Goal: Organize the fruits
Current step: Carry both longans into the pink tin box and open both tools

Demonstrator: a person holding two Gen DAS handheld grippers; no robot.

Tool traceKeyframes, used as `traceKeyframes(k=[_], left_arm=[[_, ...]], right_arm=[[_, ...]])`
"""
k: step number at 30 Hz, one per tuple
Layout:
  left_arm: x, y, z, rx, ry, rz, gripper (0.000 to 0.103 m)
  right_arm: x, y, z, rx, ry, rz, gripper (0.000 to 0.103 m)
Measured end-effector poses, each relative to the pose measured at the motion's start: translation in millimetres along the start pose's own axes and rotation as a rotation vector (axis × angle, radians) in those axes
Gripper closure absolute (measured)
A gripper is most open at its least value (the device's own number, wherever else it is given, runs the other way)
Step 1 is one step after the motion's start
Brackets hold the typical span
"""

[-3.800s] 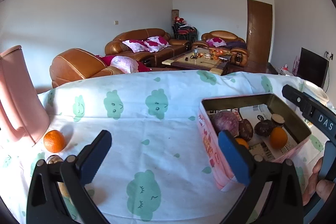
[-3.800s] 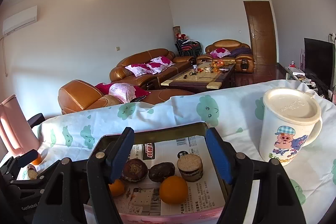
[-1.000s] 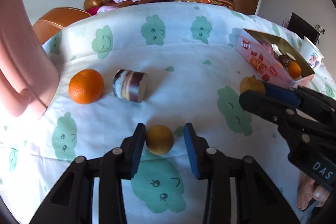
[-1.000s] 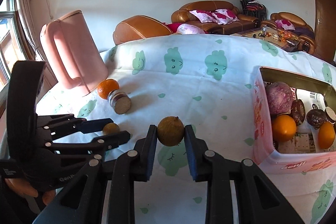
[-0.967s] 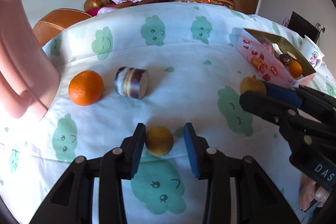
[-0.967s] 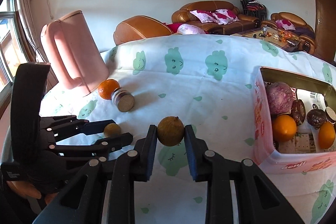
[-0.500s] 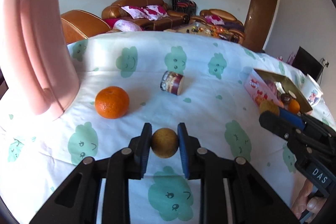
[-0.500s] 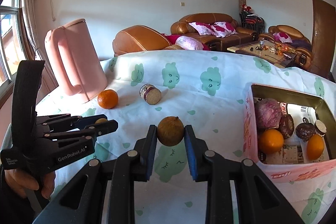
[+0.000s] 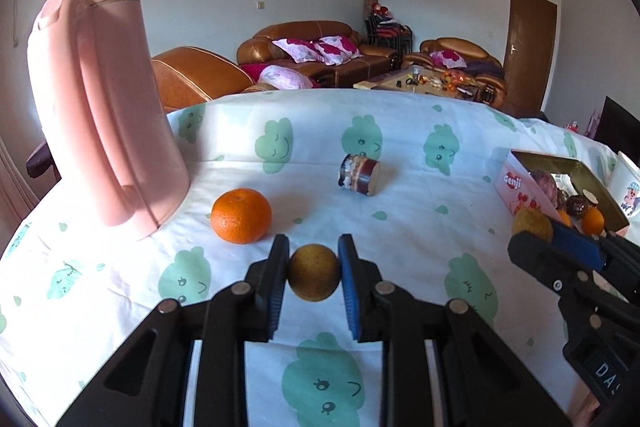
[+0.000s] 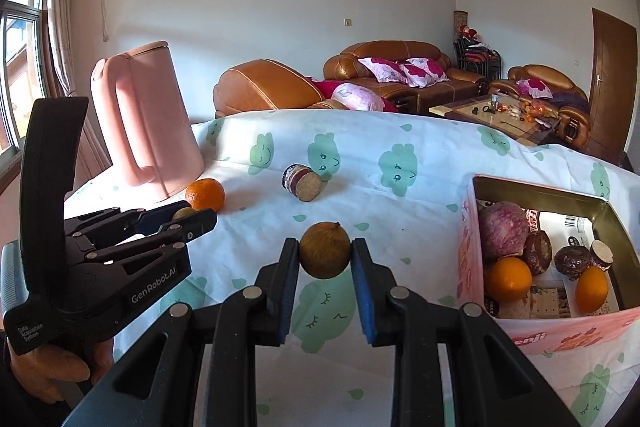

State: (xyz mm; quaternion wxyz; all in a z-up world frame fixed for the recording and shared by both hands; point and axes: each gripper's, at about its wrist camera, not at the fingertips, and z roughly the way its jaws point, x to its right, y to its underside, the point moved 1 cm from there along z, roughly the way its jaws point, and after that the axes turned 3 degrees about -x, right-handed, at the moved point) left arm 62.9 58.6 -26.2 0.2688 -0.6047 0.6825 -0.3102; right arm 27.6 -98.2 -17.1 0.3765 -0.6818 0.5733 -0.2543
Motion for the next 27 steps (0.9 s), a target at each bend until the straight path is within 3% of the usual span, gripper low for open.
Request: traceKeyframes(k=[6, 12, 19, 27], left_arm=[[7.8, 3.1, -3.6, -0.021, 0.078, -0.038, 0.077], [26.1, 4.6, -3.8, -0.027, 0.057, -0.012, 0.077], [53.9, -2.1, -8.1, -0.012, 0.087, 0.01, 0.077], [98.8, -14.6, -9.9, 0.013, 0.141, 0.056, 0.077]], right_arm=[[14.1, -2.4, -10.1, 0.025, -0.013, 0.026, 0.075], [26.0, 1.7, -13.5, 0.008, -0.03, 0.041, 0.075], [46.8, -1.3, -31.7, 0.064, 0.041, 0.025, 0.075], [101.1, -6.1, -49.0, 0.104, 0.122, 0.1, 0.075]])
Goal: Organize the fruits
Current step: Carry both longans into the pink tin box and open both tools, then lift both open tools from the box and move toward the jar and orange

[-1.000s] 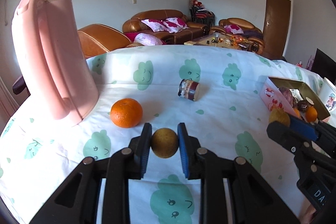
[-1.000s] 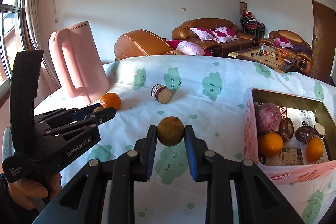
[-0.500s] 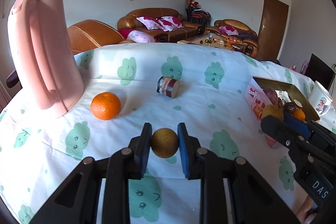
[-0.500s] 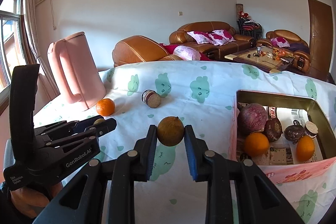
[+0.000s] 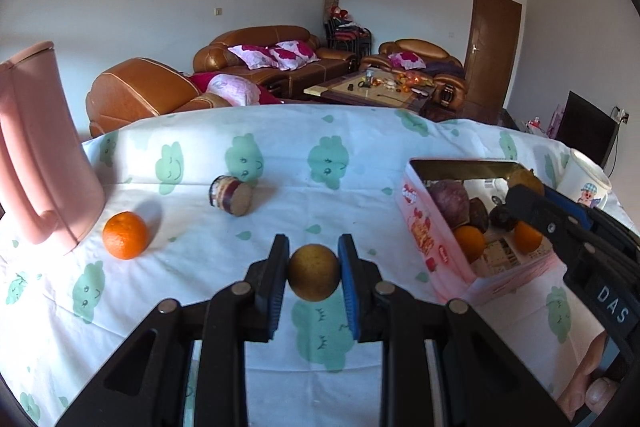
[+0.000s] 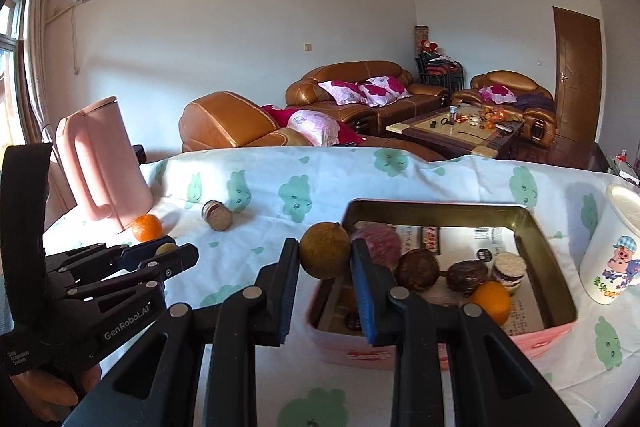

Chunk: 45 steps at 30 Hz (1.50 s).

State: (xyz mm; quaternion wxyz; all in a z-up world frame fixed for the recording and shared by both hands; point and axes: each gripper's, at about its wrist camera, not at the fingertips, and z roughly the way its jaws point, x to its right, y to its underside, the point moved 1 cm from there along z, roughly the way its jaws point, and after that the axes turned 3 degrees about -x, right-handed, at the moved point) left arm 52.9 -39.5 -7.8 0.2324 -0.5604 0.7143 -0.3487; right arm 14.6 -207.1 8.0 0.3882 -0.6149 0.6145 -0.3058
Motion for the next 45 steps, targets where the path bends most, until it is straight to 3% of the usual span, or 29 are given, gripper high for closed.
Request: traceKeyframes(k=[11, 21, 29, 41, 45], left_arm=[[69.2, -18.5, 18.4, 0.013, 0.075, 0.077, 0.077], [137.4, -24.2, 48.7, -0.011, 0.115, 0.154, 0.077], [148.8, -25.1, 65.8, -0.047, 0.118, 0.143, 0.077], [151.1, -25.6, 65.4, -0.034, 0.115, 0.137, 0.076], [150.4, -26.3, 64.1, -0.024, 0.112, 0.131, 0.07]], right_arm=[[86.9, -8.9, -10.9, 0.042, 0.187, 0.091, 0.075], [120.0, -6.6, 16.8, -0.028, 0.277, 0.132, 0.075], [131.3, -4.7, 34.1, -0.091, 0.239, 0.158, 0.075], [128.0, -5.4, 44.1, -0.127, 0.144, 0.152, 0.074], [132.1, -3.5, 44.8, -0.133, 0.109, 0.2, 0.073]])
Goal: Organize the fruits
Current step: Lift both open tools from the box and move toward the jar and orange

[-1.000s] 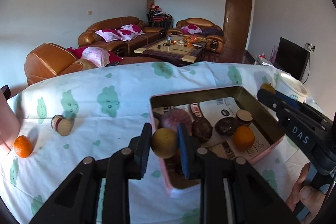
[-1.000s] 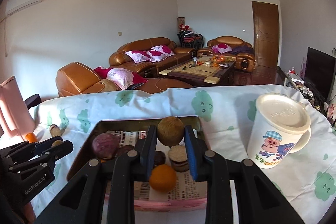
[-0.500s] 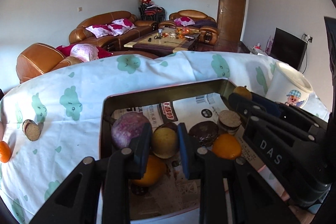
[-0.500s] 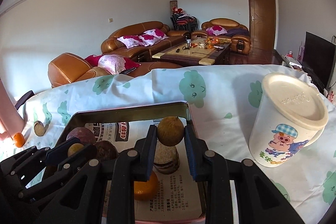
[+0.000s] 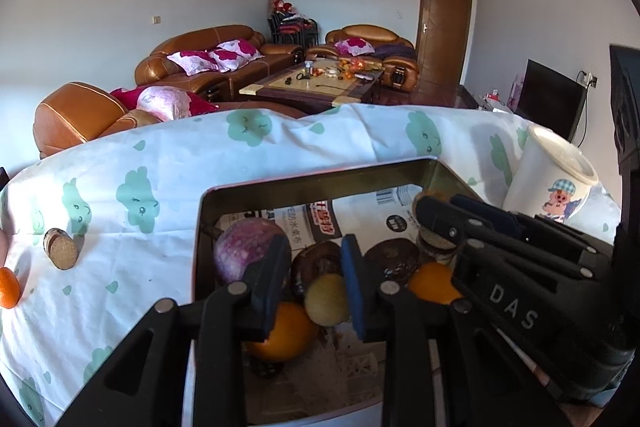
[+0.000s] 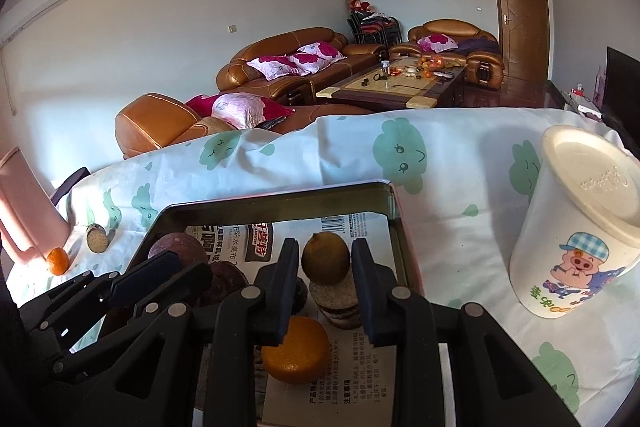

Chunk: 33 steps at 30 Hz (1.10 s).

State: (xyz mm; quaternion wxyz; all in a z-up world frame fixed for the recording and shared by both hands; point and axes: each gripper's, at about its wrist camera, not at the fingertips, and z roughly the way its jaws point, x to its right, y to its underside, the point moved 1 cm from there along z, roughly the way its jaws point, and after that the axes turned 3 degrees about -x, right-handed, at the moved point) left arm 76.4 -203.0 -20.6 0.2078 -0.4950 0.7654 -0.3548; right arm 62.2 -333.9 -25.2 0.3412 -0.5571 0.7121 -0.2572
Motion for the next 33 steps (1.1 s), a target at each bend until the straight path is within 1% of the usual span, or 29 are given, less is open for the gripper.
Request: traceKeyframes(k=[1, 2, 3, 4, 5, 7, 11, 15, 17, 19, 21, 23, 26, 29, 33], left_arm=[[-0.3, 0.5, -1.5, 0.004, 0.008, 0.003, 0.055], [2.0, 1.0, -3.4, 0.008, 0.023, 0.012, 0.028], [3.1, 2.0, -6.9, 0.016, 0.02, 0.02, 0.015], [5.5, 2.8, -11.1, 0.037, 0.01, 0.033, 0.002], [8.0, 2.9, -16.2, 0.065, -0.001, 0.048, 0.001], [14.6, 2.1, -26.9, 0.112, -0.012, 0.094, 0.001], [12.1, 1.1, -32.3, 0.128, -0.043, 0.091, 0.0], [-1.9, 1.7, -30.2, 0.106, -0.08, 0.047, 0.0], [-11.5, 3.2, -32.5, 0.107, -0.098, 0.018, 0.0], [-21.8, 4.6, -34.6, 0.112, -0.119, -0.014, 0.0], [-31.6, 7.9, -36.2, 0.117, -0.145, -0.038, 0.0], [-39.9, 12.3, -38.5, 0.127, -0.177, -0.048, 0.0], [-49.7, 16.6, -41.8, 0.137, -0.219, -0.056, 0.0], [-59.5, 21.6, -47.7, 0.139, -0.23, -0.074, 0.0], [-70.8, 26.0, -51.7, 0.128, -0.235, -0.096, 0.0]], right_arm=[[1.2, -0.2, -0.7, 0.002, -0.007, 0.011, 0.073], [2.6, -0.8, -2.4, 0.009, -0.026, 0.024, 0.071], [3.7, -1.5, -5.2, 0.019, -0.048, 0.036, 0.067], [4.1, -2.2, -8.3, 0.035, -0.062, 0.045, 0.053], [3.8, -2.6, -12.9, 0.058, -0.062, 0.048, 0.038], [2.0, -3.8, -22.6, 0.108, -0.036, 0.038, 0.033], [6.2, -5.7, -30.9, 0.15, 0.01, 0.061, 0.033], [15.7, -7.4, -35.8, 0.172, 0.04, 0.105, 0.033], [17.4, -7.3, -38.1, 0.187, 0.043, 0.114, 0.033], [17.5, -4.5, -40.9, 0.215, 0.047, 0.114, 0.033], [14.5, -2.1, -42.1, 0.229, 0.071, 0.101, 0.033], [11.2, -0.1, -44.8, 0.253, 0.097, 0.089, 0.033], [10.1, 1.9, -53.0, 0.304, 0.103, 0.091, 0.033], [8.8, 4.3, -57.2, 0.329, 0.117, 0.087, 0.033], [2.1, 6.2, -57.1, 0.323, 0.12, 0.061, 0.033]])
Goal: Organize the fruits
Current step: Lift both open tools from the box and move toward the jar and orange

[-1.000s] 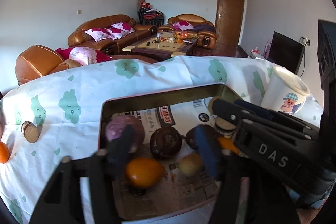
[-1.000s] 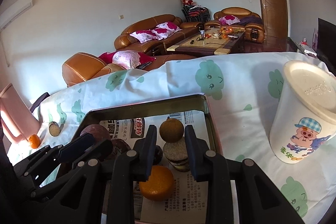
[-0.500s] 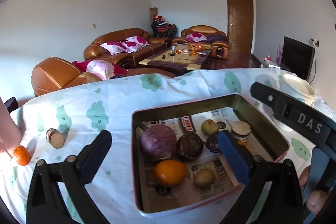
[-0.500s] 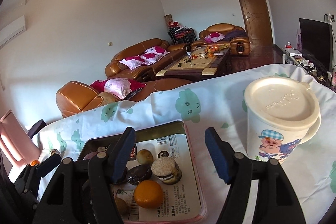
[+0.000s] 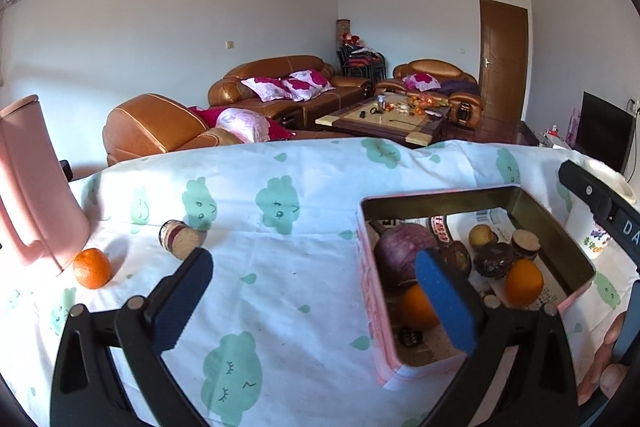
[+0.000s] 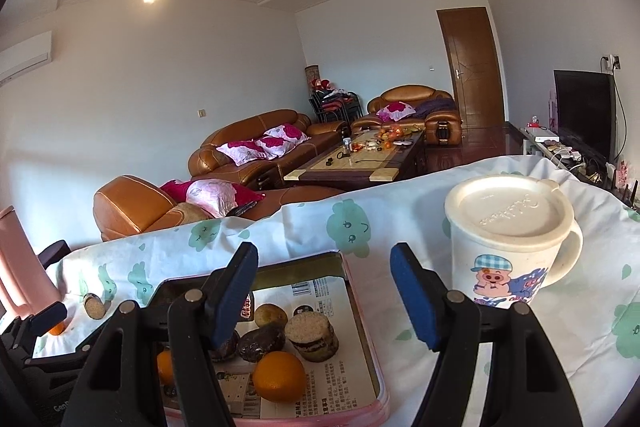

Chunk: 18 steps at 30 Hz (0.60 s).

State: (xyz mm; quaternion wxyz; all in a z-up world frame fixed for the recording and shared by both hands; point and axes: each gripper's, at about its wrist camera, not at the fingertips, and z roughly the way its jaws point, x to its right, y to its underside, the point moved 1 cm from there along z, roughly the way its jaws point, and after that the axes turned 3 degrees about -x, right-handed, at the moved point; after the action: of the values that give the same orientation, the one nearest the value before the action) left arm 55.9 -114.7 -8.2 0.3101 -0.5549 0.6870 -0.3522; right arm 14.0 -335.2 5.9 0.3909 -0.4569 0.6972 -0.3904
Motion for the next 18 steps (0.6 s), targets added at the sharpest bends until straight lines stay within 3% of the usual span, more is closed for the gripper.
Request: traceKeyframes(k=[6, 13, 18], left_arm=[[-16.2, 7.3, -2.5, -0.028, -0.001, 0.012, 0.0], [-47.4, 7.1, -6.2, 0.0, -0.07, 0.078, 0.0], [-82.8, 6.6, -1.0, -0.014, -0.102, 0.046, 0.0]], right_arm=[[-9.5, 5.7, -5.4, -0.012, -0.014, 0.017, 0.033], [-35.9, 16.5, -5.3, -0.067, -0.065, 0.004, 0.033], [-65.1, 24.3, -2.9, -0.097, -0.093, -0.045, 0.033]])
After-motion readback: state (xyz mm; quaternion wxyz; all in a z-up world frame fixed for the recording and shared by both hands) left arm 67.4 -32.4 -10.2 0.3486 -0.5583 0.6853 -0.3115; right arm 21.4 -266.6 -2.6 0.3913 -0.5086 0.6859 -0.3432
